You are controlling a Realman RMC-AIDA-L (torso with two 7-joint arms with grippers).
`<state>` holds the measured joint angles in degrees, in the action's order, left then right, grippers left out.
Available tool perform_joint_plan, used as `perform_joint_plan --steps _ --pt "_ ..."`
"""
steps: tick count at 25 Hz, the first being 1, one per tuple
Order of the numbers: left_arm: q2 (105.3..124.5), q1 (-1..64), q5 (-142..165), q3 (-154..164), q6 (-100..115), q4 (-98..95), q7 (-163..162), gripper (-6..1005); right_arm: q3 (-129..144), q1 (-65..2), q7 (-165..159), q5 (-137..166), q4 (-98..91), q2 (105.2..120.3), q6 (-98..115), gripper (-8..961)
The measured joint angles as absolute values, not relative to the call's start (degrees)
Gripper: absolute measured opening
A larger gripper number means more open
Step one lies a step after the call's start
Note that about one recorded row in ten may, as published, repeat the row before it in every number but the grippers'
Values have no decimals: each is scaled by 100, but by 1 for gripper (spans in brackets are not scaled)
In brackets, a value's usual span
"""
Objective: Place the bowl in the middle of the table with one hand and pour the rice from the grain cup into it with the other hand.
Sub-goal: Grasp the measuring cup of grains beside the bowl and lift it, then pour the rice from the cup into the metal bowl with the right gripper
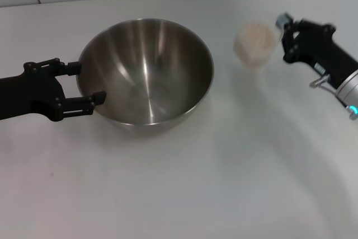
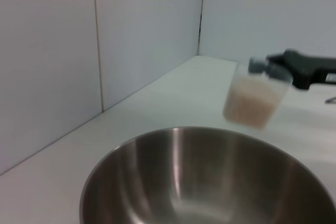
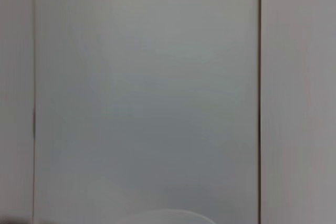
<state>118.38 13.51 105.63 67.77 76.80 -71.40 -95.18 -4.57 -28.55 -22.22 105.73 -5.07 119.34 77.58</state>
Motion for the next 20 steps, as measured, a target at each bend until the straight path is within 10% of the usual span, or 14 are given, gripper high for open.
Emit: perform_joint_plan --steps 20 --pt "11831 1363 10563 6713 7681 -7233 -9518 833 -425 -3587 8843 10393 1970 11987 7681 10"
